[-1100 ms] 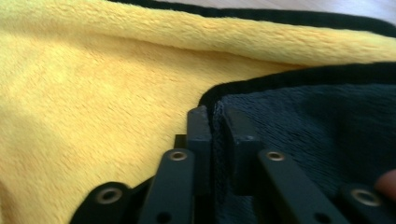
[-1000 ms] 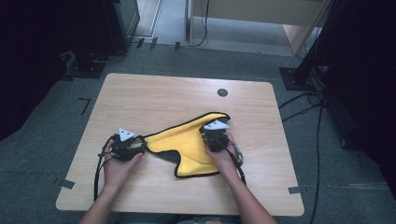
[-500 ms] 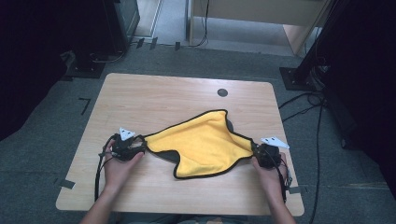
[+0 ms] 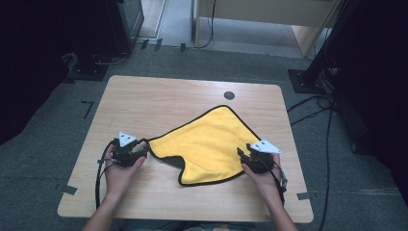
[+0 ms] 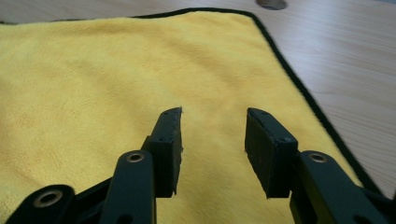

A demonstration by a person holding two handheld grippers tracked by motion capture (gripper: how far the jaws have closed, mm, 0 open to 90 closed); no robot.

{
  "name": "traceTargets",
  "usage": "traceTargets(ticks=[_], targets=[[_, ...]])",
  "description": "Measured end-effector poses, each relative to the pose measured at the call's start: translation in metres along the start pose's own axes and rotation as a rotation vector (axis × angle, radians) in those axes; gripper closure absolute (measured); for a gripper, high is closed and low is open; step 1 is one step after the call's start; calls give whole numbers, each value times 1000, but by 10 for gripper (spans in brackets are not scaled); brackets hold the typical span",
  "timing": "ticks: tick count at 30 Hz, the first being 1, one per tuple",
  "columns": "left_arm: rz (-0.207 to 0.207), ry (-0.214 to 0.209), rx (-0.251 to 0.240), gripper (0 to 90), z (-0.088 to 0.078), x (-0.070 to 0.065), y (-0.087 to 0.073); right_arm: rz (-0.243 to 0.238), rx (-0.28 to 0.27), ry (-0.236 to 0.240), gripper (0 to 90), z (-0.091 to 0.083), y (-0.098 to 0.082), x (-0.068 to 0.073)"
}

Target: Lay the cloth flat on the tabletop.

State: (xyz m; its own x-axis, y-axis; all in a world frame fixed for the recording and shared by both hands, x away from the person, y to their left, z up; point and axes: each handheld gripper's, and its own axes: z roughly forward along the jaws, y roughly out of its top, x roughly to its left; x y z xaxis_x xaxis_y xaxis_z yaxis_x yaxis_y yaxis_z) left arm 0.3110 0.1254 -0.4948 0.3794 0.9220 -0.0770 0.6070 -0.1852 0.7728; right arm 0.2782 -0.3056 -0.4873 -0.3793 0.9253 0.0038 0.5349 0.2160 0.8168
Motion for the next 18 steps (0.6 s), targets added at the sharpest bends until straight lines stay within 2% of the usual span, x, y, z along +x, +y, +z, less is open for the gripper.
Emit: traceTargets(ticks=[2,4,5,6,7,8,10,11,12,13,16,18], targets=[[14,-34,0,506,-3,-4,0,-25,27,8,535,8,-2,4],[41,-86,30,568,0,-9,-2,-25,51,18,528,13,-6,5],[64,-93,52,583,3,-12,-3,-31,60,18,528,15,-8,5],[64,-93,52,600,3,-12,-3,-28,69,23,530,16,-10,5],[97,-82,82,618,10,-18,-6,-24,81,29,532,17,-11,5],[105,-79,92,635,13,-21,-6,-24,89,33,534,18,-13,5],[120,-71,98,653,15,-23,-7,-23,99,36,536,19,-15,5],[135,-57,103,658,17,-26,-7,-30,127,54,541,20,-19,5],[140,-48,101,661,20,-27,-8,-36,126,57,543,21,-22,7],[134,-43,100,660,22,-27,-7,-15,115,54,541,20,-24,8],[123,-36,94,661,25,-25,-5,-14,111,59,541,18,-26,9],[105,-13,64,662,33,-20,-1,-15,94,67,540,15,-30,14]])
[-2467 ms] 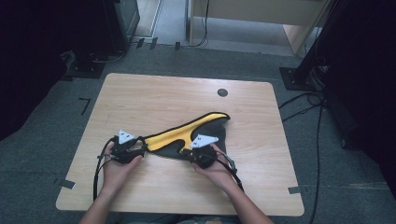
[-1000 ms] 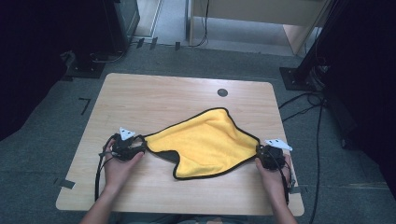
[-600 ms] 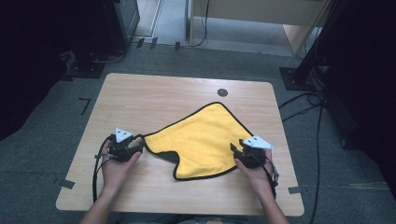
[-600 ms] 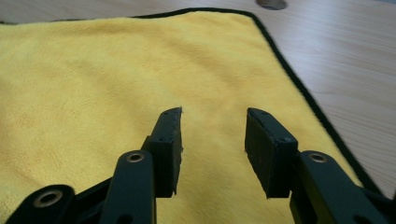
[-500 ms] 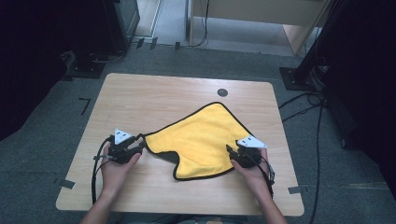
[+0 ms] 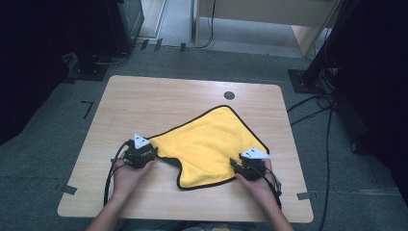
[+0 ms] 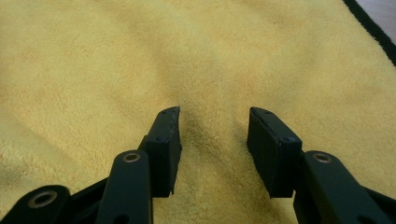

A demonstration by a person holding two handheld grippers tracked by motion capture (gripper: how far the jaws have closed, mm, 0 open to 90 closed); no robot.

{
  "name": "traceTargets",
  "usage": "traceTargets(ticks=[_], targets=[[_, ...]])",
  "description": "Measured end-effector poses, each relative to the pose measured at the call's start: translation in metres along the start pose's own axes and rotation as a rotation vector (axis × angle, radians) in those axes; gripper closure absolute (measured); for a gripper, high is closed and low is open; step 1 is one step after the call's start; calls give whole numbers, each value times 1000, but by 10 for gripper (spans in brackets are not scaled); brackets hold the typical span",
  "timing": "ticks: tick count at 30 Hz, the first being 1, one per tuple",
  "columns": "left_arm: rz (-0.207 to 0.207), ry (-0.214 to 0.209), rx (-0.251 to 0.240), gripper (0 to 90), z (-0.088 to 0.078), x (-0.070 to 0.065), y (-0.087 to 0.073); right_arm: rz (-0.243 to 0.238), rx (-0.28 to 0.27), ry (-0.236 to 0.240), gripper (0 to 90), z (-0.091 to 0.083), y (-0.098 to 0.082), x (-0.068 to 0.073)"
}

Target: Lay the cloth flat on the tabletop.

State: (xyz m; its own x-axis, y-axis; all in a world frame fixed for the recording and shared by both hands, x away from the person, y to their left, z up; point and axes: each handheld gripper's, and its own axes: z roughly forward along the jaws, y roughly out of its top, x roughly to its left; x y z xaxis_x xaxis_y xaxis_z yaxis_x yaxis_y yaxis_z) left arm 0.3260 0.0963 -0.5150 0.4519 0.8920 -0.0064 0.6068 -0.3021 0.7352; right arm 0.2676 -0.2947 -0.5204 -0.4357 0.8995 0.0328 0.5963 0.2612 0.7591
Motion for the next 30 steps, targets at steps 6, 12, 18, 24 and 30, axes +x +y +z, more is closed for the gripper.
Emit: traceTargets(ticks=[6,12,18,24,30], targets=[[-44,29,-7,705,18,11,16,3,10,-10,560,-8,-7,29],[-52,54,2,706,39,18,37,-13,39,40,567,-14,-9,58],[-52,90,34,617,45,24,49,-51,27,174,495,-21,2,75],[-61,-4,-71,511,-1,5,26,53,-115,10,516,-23,41,8],[15,-41,-18,411,-22,-18,-8,199,-68,-225,606,30,62,-58]])
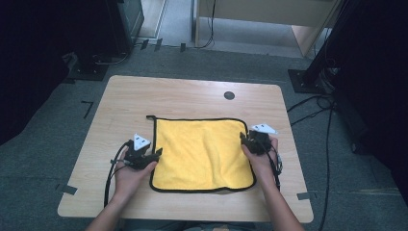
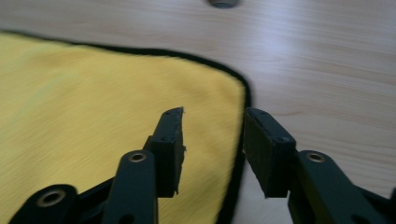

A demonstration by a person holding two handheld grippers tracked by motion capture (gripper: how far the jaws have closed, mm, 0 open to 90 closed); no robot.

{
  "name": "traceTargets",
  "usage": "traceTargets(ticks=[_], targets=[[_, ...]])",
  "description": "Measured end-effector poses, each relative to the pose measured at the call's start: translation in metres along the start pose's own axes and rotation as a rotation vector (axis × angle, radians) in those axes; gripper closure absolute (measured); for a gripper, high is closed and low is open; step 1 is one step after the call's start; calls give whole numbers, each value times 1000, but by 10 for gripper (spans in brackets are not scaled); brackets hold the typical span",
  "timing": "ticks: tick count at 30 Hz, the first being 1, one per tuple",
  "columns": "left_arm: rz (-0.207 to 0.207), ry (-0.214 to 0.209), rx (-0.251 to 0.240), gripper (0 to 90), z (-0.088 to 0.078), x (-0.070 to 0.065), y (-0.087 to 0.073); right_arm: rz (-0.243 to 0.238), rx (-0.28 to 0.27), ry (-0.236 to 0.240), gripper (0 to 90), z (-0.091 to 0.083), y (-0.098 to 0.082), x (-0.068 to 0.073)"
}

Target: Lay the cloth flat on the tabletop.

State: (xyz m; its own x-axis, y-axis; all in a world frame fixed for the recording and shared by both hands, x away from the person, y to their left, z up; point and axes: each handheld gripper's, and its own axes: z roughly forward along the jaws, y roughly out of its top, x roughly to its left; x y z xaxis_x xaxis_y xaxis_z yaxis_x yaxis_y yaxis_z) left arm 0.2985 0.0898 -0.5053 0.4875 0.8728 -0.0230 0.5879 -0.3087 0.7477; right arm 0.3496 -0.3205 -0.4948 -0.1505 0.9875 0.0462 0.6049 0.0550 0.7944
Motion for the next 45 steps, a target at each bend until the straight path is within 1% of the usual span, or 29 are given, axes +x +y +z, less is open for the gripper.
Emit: traceTargets(ticks=[2,3,4,5,6,7,8,9,10,11,13,15,16,17,18,19,21,23,24,25,28,30,33,36,37,38,40,44,45], targets=[[25,8,32,389,-1,-3,-8,79,14,0,612,17,5,-9],[25,8,32,380,-1,-3,-8,79,14,0,612,17,5,-9],[45,25,48,366,0,-4,-11,62,30,-18,608,31,8,-11],[43,28,34,366,0,-3,-14,62,30,-18,608,31,8,-11],[44,39,40,362,0,-2,-13,32,57,-34,596,41,8,-9],[63,67,38,362,0,-3,-12,9,72,-52,577,46,7,-8],[84,100,34,363,-1,-3,-12,-9,58,-63,558,48,5,-9],[84,100,34,366,-1,-3,-12,-9,49,-73,560,48,5,-11],[83,125,30,366,-1,-2,-12,-9,49,-73,560,48,5,-11],[55,138,34,369,-2,5,-13,5,48,-103,560,48,5,-16],[25,132,41,366,-4,12,-14,3,57,-121,551,46,6,-19],[19,115,39,365,-6,15,-16,8,62,-92,501,38,6,-20],[19,115,39,364,-6,15,-16,8,62,-92,501,38,6,-20],[24,97,39,363,-9,16,-18,27,39,-9,472,21,2,-18],[24,97,39,355,-9,16,-18,27,39,-9,472,21,2,-18],[18,90,46,347,-10,15,-18,-12,48,35,452,1,-6,-11],[15,71,52,329,-11,13,-18,-47,66,54,430,-20,-19,-3],[33,80,54,327,-11,10,-19,-57,61,89,419,-43,-33,4],[33,80,54,327,-11,10,-19,-57,61,89,419,-43,-33,4],[40,82,53,327,-12,8,-20,-70,60,113,410,-64,-47,7],[48,89,54,324,-12,8,-20,-91,49,150,357,-79,-62,9],[48,91,51,311,-11,7,-20,-96,47,153,356,-82,-67,10],[37,81,53,310,-11,10,-21,-83,92,130,343,-86,-84,4],[23,73,53,309,-11,11,-21,-67,117,118,342,-86,-90,1],[5,63,53,308,-11,13,-21,-81,128,115,342,-87,-95,-1],[5,63,53,308,-11,13,-21,-94,121,111,344,-88,-97,-1],[6,62,59,308,-11,14,-20,-104,117,112,340,-90,-98,-3],[9,65,61,308,-11,13,-20,-92,127,96,330,-91,-97,-7],[7,75,68,308,-11,13,-19,-89,112,90,324,-94,-94,-8]])
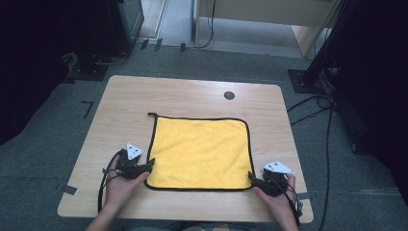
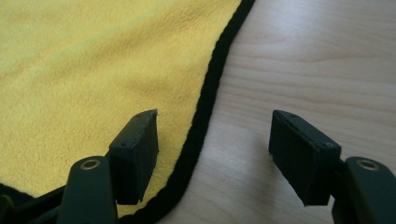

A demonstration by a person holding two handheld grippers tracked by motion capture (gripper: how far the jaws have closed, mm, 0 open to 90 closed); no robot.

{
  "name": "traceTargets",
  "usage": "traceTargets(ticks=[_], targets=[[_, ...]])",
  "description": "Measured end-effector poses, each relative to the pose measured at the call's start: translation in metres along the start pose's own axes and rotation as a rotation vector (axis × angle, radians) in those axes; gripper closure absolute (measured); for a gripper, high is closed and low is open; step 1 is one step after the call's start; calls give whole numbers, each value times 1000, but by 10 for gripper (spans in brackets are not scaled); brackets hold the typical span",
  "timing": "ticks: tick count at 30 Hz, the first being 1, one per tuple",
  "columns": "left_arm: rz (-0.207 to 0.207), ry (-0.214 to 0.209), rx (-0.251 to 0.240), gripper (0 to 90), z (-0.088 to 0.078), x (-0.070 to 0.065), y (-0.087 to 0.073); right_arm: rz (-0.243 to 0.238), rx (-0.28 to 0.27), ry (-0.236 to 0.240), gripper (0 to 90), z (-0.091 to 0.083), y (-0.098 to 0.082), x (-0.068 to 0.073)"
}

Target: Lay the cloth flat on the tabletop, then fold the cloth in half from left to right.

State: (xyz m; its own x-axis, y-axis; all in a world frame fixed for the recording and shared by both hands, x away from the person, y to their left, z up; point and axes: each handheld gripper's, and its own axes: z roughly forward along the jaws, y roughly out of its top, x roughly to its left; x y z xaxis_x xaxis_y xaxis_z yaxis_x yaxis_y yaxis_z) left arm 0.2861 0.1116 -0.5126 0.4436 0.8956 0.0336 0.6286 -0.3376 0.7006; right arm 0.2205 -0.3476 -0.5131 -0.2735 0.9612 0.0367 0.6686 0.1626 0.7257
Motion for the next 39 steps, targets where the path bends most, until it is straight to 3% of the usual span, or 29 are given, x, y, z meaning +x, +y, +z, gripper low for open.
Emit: traceTargets(ticks=[4,9,13,16,23,26,27,28,29,36,39], targets=[[-5,28,1,309,-4,-3,1,11,-75,20,310,-9,16,0],[4,9,-31,297,-11,-10,4,14,-116,47,307,-7,39,11],[8,8,-43,298,-21,-7,0,-40,-149,94,324,2,69,37],[-7,1,-47,299,-26,-3,-4,-50,-166,112,324,12,89,49],[10,-16,-30,299,-27,-2,-13,-68,-172,156,346,43,138,83],[8,-23,-30,299,-27,-2,-14,-71,-170,179,367,54,148,94],[8,-25,-25,301,-27,-1,-15,-76,-162,199,371,65,157,106],[8,-25,-25,303,-27,-1,-15,-76,-162,199,371,65,157,106],[2,-25,-23,303,-26,-1,-16,-102,-153,213,376,78,166,120],[-2,-47,-7,310,-25,-6,-20,-174,-113,256,487,118,181,163],[22,-56,0,316,-28,-11,-21,-199,-92,263,510,136,186,180]])
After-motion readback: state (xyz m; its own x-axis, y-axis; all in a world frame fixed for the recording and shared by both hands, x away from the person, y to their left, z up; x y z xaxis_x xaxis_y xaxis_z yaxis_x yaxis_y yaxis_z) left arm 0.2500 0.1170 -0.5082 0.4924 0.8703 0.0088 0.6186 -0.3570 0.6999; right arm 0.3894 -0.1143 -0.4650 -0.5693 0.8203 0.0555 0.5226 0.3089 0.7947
